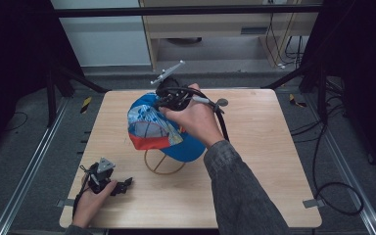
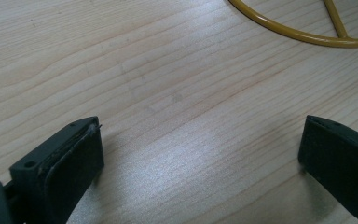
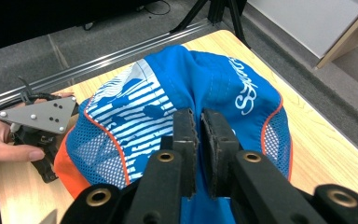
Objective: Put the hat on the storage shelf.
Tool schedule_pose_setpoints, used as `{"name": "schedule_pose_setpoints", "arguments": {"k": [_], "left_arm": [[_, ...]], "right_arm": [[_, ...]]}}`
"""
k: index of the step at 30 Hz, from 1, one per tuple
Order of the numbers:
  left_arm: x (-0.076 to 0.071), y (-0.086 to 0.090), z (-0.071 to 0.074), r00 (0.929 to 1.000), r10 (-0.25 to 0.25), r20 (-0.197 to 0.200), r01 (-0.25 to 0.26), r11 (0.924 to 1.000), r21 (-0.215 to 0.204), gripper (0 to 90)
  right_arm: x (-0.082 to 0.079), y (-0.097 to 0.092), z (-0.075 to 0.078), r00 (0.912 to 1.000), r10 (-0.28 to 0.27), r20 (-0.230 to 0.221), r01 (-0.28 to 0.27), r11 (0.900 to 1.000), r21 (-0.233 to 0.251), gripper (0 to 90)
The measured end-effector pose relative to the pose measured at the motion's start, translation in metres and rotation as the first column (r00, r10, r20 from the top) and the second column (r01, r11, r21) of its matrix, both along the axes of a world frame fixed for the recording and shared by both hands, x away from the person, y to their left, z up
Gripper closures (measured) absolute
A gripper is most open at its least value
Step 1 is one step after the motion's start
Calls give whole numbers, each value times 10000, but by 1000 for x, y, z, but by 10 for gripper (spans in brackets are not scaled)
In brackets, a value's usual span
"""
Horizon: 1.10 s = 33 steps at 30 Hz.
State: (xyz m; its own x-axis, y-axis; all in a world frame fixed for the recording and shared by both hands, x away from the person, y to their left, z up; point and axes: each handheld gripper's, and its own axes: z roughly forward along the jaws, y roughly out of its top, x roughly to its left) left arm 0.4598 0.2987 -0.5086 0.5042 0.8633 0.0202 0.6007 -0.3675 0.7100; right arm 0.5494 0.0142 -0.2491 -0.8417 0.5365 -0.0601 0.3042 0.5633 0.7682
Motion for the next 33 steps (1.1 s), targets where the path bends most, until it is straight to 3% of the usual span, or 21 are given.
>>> {"name": "schedule_pose_setpoints", "arguments": {"k": [17,33], "left_arm": [[0,0,0,10000,1,-1,-1,10000,-2,0],[0,0,0,10000,11,36,-11,10000,-22,0]], "right_arm": [[-2,-1,2,9996,-271,85,269,9995,180,604],[-14,-16,5,9976,-643,247,632,9971,425,163]]}}
